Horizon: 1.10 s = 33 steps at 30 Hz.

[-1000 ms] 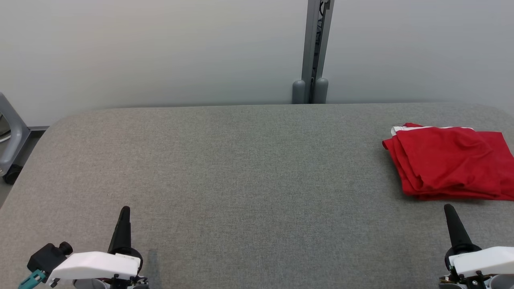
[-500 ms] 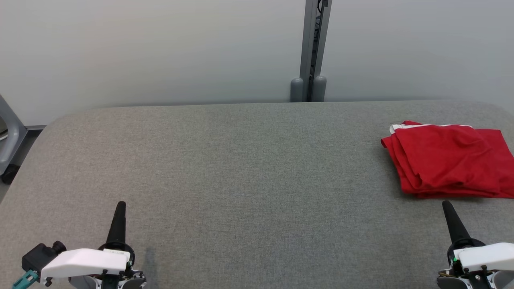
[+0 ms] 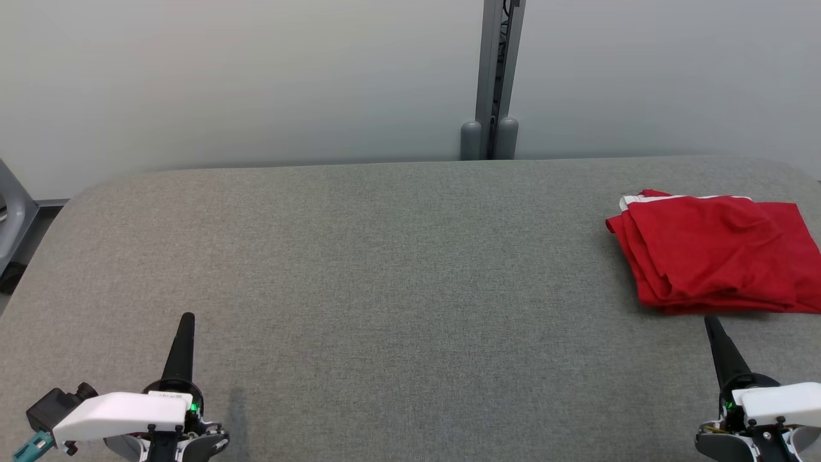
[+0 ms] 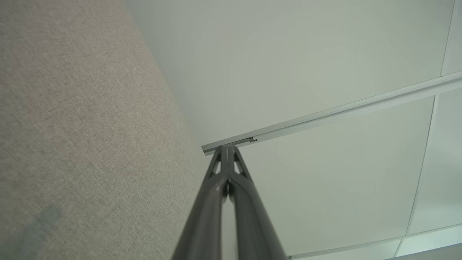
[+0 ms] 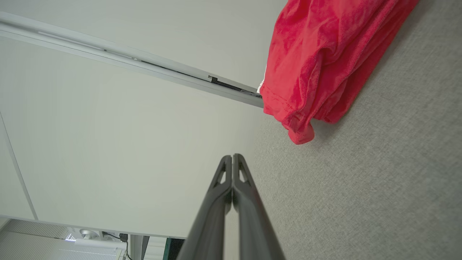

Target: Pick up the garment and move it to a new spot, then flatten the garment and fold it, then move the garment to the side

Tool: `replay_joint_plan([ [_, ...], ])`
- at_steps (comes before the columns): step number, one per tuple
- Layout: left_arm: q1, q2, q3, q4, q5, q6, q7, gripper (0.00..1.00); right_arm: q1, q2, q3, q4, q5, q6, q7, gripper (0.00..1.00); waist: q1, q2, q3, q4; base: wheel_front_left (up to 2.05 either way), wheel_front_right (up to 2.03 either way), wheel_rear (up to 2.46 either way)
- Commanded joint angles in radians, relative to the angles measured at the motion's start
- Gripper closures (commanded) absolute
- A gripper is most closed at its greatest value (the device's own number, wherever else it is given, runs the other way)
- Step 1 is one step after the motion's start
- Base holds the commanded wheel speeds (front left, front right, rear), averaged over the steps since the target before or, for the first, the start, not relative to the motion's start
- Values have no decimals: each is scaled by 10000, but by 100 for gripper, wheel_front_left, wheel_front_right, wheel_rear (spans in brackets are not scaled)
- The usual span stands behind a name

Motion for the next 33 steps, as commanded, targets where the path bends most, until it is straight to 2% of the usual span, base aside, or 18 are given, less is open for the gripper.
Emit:
replay_joint_plan([
  [1, -242, 45, 87, -107, -203, -84, 58, 100, -206, -39, -50, -6, 204, 16, 50, 100, 0, -1, 5, -5, 0, 0, 0],
  [33, -437, -16, 546, -207, -2421, -340, 712, 100, -569, 215, -294, 243, 2343, 21, 528, 100, 0, -1, 167, -153, 0, 0, 0],
])
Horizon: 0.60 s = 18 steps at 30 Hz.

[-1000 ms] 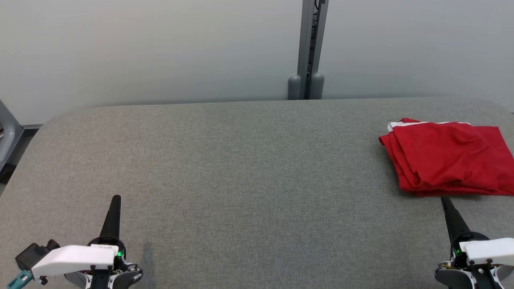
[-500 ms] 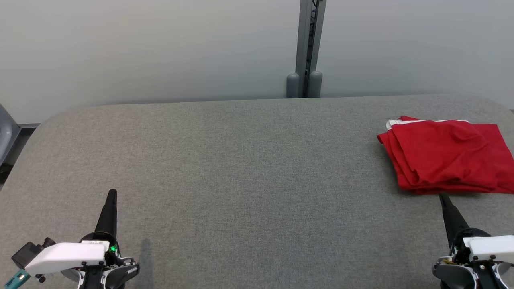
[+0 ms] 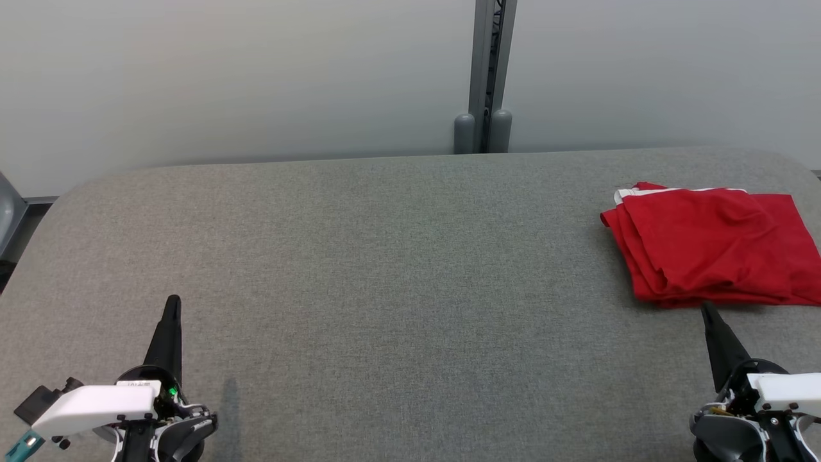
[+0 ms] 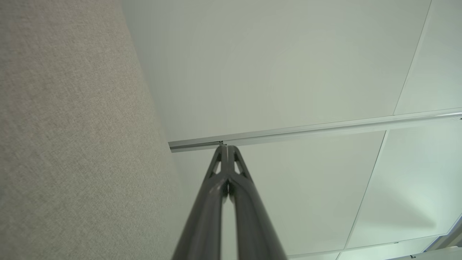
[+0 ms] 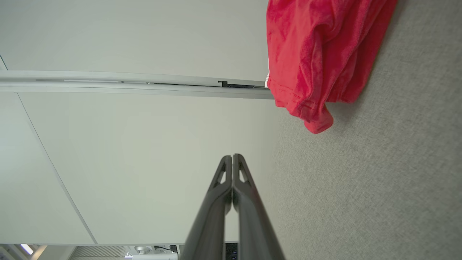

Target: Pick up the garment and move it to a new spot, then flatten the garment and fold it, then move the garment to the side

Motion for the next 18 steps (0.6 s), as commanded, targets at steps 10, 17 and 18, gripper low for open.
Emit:
replay_joint_plan([
  [10, -191, 20, 134, -58, -442, -104, 150, 100, -168, 23, -64, 58, 436, 21, 122, 100, 0, -1, 34, -31, 0, 0, 0],
  [17, -191, 20, 132, -58, -442, -104, 149, 100, -162, 20, -61, 59, 437, 21, 120, 100, 0, -1, 34, -31, 0, 0, 0],
  [18, -191, 20, 131, -58, -443, -104, 149, 100, -162, 20, -59, 59, 437, 21, 120, 100, 0, -1, 34, -31, 0, 0, 0],
])
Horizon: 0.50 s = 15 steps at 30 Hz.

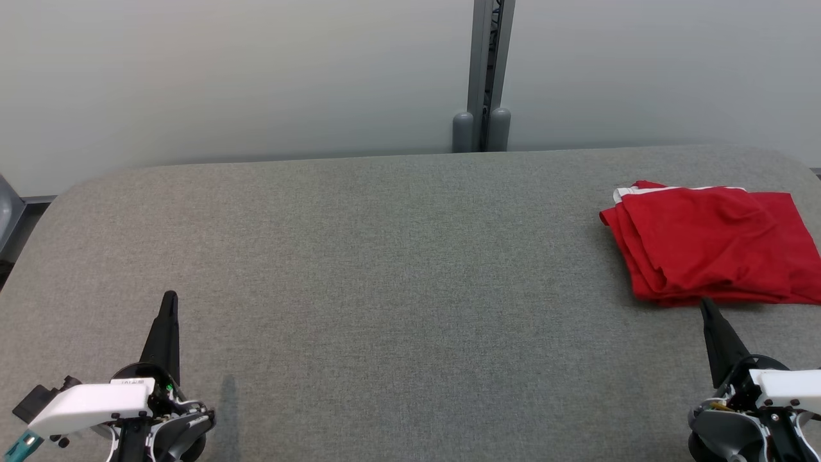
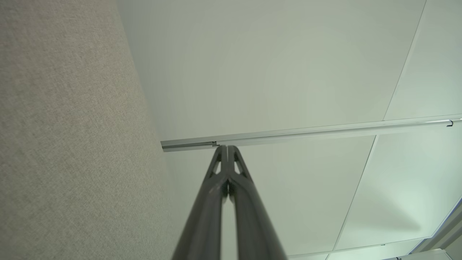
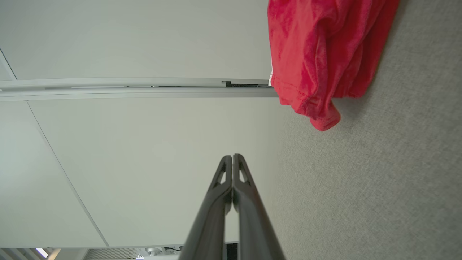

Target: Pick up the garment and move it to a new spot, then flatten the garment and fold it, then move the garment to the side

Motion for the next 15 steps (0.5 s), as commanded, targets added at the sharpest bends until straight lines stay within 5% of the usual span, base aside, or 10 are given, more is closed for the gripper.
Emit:
replay_joint_plan([
  [1, -127, 29, 43, -23, -19, -33, 37, 100, -41, -41, -13, 24, 16, 21, 32, 100, 0, 0, -1, 0, 0, 0, 0],
  [15, -126, 29, 40, -25, -17, -33, 36, 100, -41, -42, -10, 24, 18, 22, 28, 100, 0, 0, -1, 0, 0, 0, 0],
])
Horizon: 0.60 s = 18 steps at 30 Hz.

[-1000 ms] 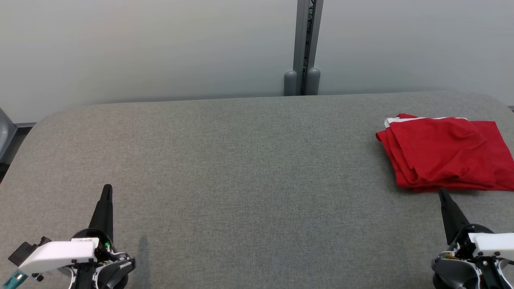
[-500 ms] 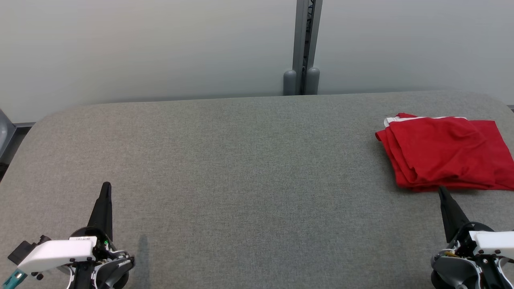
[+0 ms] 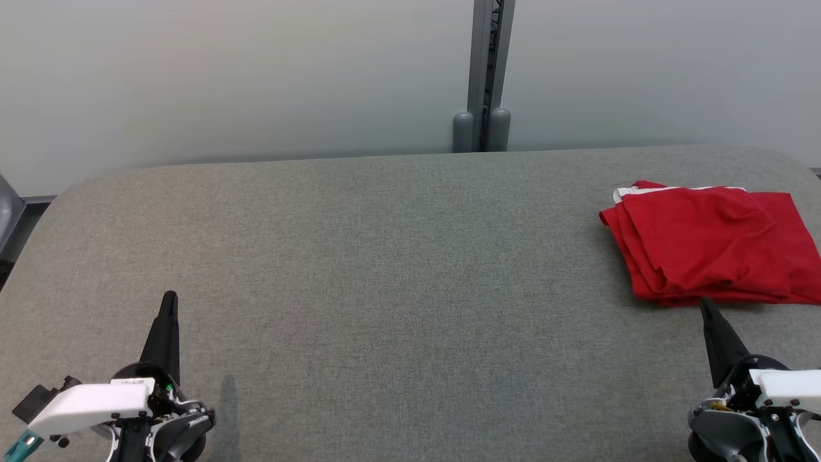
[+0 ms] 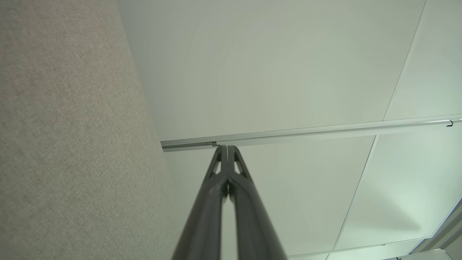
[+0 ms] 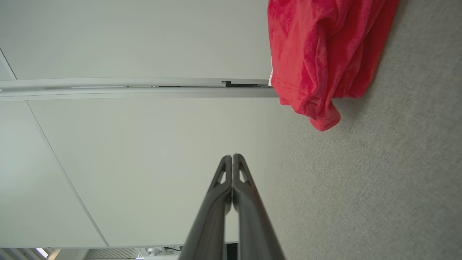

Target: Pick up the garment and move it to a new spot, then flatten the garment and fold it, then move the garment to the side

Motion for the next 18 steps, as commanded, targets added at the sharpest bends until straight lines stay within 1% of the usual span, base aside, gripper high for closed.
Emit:
replay_joint_plan([
  [1, -126, 29, 38, -25, -13, -33, 36, 100, -41, -44, -8, 24, 16, 22, 30, 100, 0, -1, 0, 0, 0, 0, 0],
  [18, -126, 29, 37, -26, -13, -34, 35, 100, -41, -44, -5, 22, 19, 22, 27, 100, 0, -1, 0, 0, 0, 0, 0],
])
